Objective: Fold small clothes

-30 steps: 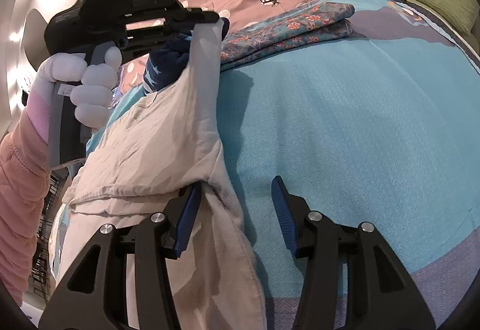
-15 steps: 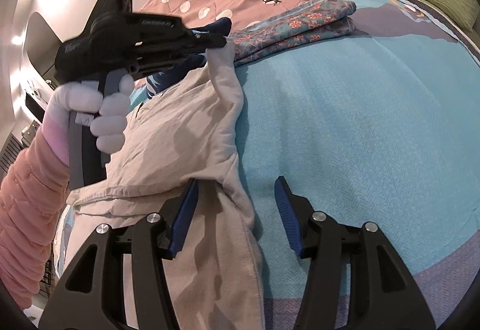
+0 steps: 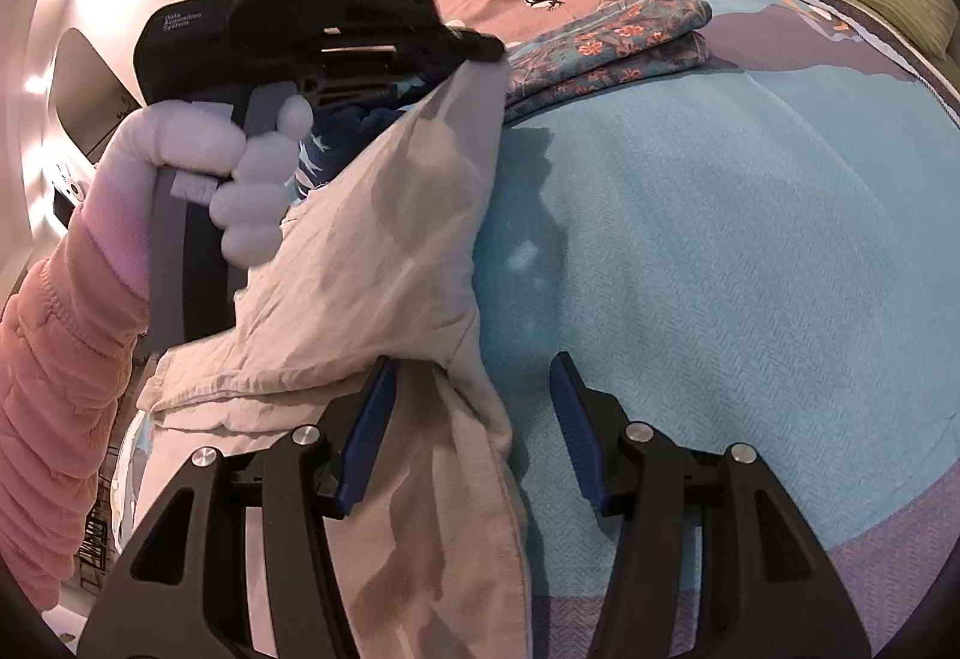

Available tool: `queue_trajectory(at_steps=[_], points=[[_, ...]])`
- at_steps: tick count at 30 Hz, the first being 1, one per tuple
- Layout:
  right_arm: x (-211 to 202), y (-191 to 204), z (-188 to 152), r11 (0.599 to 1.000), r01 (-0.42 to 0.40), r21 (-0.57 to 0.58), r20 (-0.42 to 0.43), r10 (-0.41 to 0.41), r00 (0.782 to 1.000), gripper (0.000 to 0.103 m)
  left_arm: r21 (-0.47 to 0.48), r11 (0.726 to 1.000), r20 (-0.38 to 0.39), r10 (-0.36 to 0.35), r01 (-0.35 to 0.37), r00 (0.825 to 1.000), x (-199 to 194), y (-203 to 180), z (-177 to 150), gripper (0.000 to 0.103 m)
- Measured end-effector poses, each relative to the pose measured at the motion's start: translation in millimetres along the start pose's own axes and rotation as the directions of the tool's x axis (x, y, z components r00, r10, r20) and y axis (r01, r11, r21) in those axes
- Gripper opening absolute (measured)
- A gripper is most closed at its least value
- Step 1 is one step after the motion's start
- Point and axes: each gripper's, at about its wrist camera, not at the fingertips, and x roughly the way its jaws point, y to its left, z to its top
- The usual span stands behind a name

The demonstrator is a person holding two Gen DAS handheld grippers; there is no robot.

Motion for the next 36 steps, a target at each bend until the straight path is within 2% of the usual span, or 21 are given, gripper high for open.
queue_trajectory(at_steps=[2,4,5,7,8,9,12,13,15,16,17,18,19,20,22,24,28,30,31,33,36], points=[[-0.4,-0.5,-0.7,1.000,-0.005,0.004,0.001,0.005,1.000,0.054,-0.013,0.998,-0.015,0.058,-0.058,0.998,4.3,11.7,-2.2,0.001],[-0.4,-0.6,-0.6,1.000,-0.007,0.006,0.002,0.007,1.000,0.054,-0.043,0.998,0.018,0.039,-0.039,0.999,-6.7,18.6,-6.7,0.001],[-0.3,0.1,-0.8,1.000,-0.004,0.004,0.002,0.004,1.000,0.054,-0.068,0.998,0.036,0.005,-0.003,0.999,-16.3,20.0,-9.0,0.002],[0.2,1.4,-0.5,1.000,0.003,-0.003,0.002,-0.003,1.000,0.054,-0.063,0.998,0.089,-0.017,0.023,0.996,-44.6,17.2,-16.3,0.012],[0.3,2.7,-0.9,1.000,0.009,-0.008,0.002,-0.009,1.000,0.054,-0.040,0.999,0.112,-0.012,0.016,0.994,-58.2,15.8,-20.4,0.023],[0.2,3.8,-1.5,1.000,0.014,-0.013,0.002,-0.014,1.000,0.054,-0.007,1.000,0.137,0.010,-0.009,0.991,-75.9,13.7,-29.8,0.028],[0.2,6.3,-2.8,0.999,0.042,-0.030,0.001,-0.042,0.999,0.052,0.046,0.997,0.147,0.053,-0.060,0.988,-105.6,15.2,-61.3,0.029],[0.9,7.6,-2.1,0.998,0.058,-0.040,-0.001,-0.058,0.998,0.052,0.060,0.994,0.137,0.086,-0.095,0.987,-115.7,20.9,-83.1,0.029],[3.7,15.2,-1.1,0.990,0.120,-0.079,-0.009,-0.121,0.993,0.048,0.080,0.985,0.114,0.144,-0.154,0.983,-121.8,31.9,-108.1,0.029],[6.3,20.8,-0.5,0.981,0.158,-0.109,-0.014,-0.160,0.987,0.046,0.094,0.974,0.100,0.197,-0.207,0.975,-125.9,41.0,-128.6,0.029],[9.2,29.9,-0.5,0.966,0.206,-0.154,-0.010,-0.210,0.978,0.044,0.101,0.963,0.091,0.241,-0.250,0.966,-127.7,47.9,-142.2,0.029],[10.7,34.3,-0.5,0.957,0.228,-0.179,-0.005,-0.233,0.972,0.039,0.100,0.945,0.072,0.305,-0.311,0.950,-127.6,57.9,-160.0,0.029],[10.7,38.2,-0.9,0.947,0.254,-0.198,0.003,-0.259,0.966,0.016,0.092,0.935,0.054,0.339,-0.342,0.939,-126.3,64.7,-170.8,0.029],[7.6,36.6,-1.0,0.943,0.276,-0.186,0.013,-0.279,0.960,0.007,0.079,0.927,0.027,0.366,-0.367,0.930,-123.5,75.1,-184.3,0.029],[0.0,24.0,-0.4,0.956,0.270,-0.115,0.014,-0.270,0.963,0.007,0.054,0.936,0.075,0.344,-0.348,0.936,-129.2,79.2,-199.1,0.031],[0.2,9.7,-3.5,0.966,0.254,-0.049,-0.020,-0.255,0.967,0.007,0.053,0.936,0.083,0.344,-0.349,0.935,-131.6,77.8,-201.3,0.031],[-10.8,23.3,-6.9,0.940,0.314,-0.135,-0.020,-0.319,0.947,0.011,0.064,0.930,0.087,0.356,-0.361,0.931,-135.1,71.1,-203.4,0.035],[-28.1,25.1,-6.9,0.933,0.337,-0.126,0.003,-0.339,0.941,0.014,0.060,0.934,0.103,0.346,-0.353,0.933,-146.5,66.8,-211.0,0.043],[-32.2,27.2,-5.7,0.934,0.338,-0.117,0.016,-0.339,0.941,0.014,0.056,0.937,0.128,0.337,-0.346,0.933,-156.9,64.8,-217.2,0.044],[-42.7,40.4,-1.2,0.940,0.313,-0.132,0.057,-0.308,0.950,0.015,0.043,0.940,0.163,0.328,-0.339,0.931,-174.4,65.4,-228.3,0.046],[-31.8,71.5,3.9,0.952,0.218,-0.213,0.036,-0.215,0.976,0.015,-0.008,0.929,0.190,0.365,-0.371,0.911,-195.5,75.3,-240.7,0.046]])
